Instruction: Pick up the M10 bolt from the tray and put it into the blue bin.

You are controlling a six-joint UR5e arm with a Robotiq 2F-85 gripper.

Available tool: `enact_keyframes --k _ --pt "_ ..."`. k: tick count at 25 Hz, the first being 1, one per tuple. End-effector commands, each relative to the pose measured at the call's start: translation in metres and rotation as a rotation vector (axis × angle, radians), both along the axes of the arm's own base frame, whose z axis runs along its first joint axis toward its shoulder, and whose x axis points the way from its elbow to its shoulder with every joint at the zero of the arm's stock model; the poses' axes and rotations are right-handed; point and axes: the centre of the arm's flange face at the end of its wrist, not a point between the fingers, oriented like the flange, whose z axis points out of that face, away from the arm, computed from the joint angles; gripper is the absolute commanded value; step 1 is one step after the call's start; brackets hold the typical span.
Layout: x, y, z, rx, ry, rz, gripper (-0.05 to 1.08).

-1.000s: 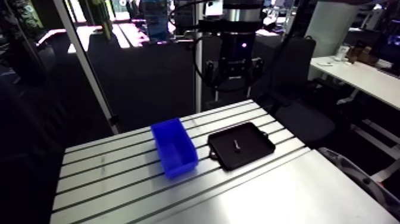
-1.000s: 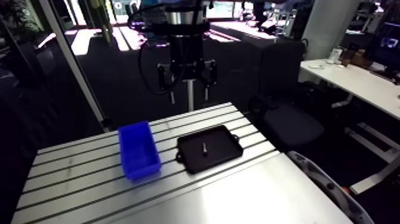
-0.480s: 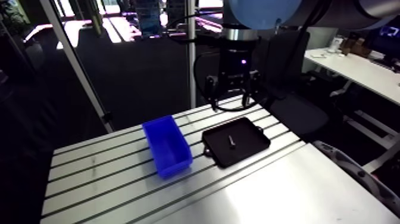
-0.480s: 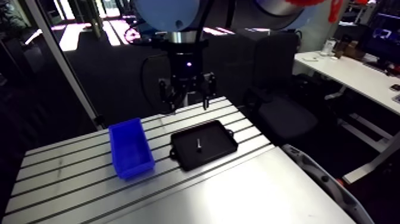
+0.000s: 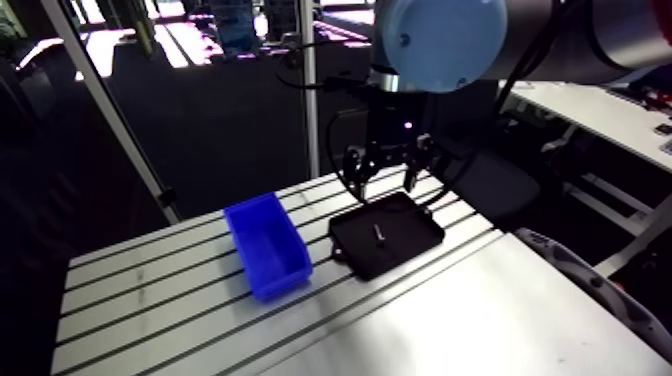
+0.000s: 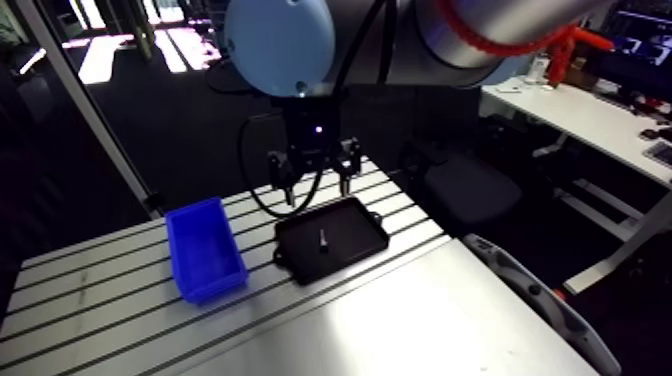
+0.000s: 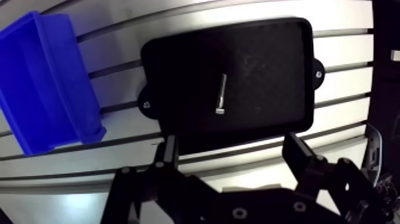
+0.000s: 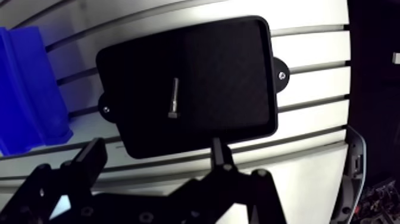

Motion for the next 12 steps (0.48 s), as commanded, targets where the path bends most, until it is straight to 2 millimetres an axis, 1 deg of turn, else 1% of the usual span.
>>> enact_keyframes --k 1,6,7,8,12 --pt "0.002 0.002 -0.022 -0.008 -0.006 -0.008 0.05" --pt "0.001 0.002 -0.039 -0.007 -0.003 -0.016 0.06" --pt "0.0 0.004 -0.042 -0.005 0.003 -0.019 0.08" --pt "0.0 0.004 -0.045 -0.004 0.009 -0.022 0.13" --pt "0.004 0.005 -0.052 -0.002 0.007 -0.071 0.24"
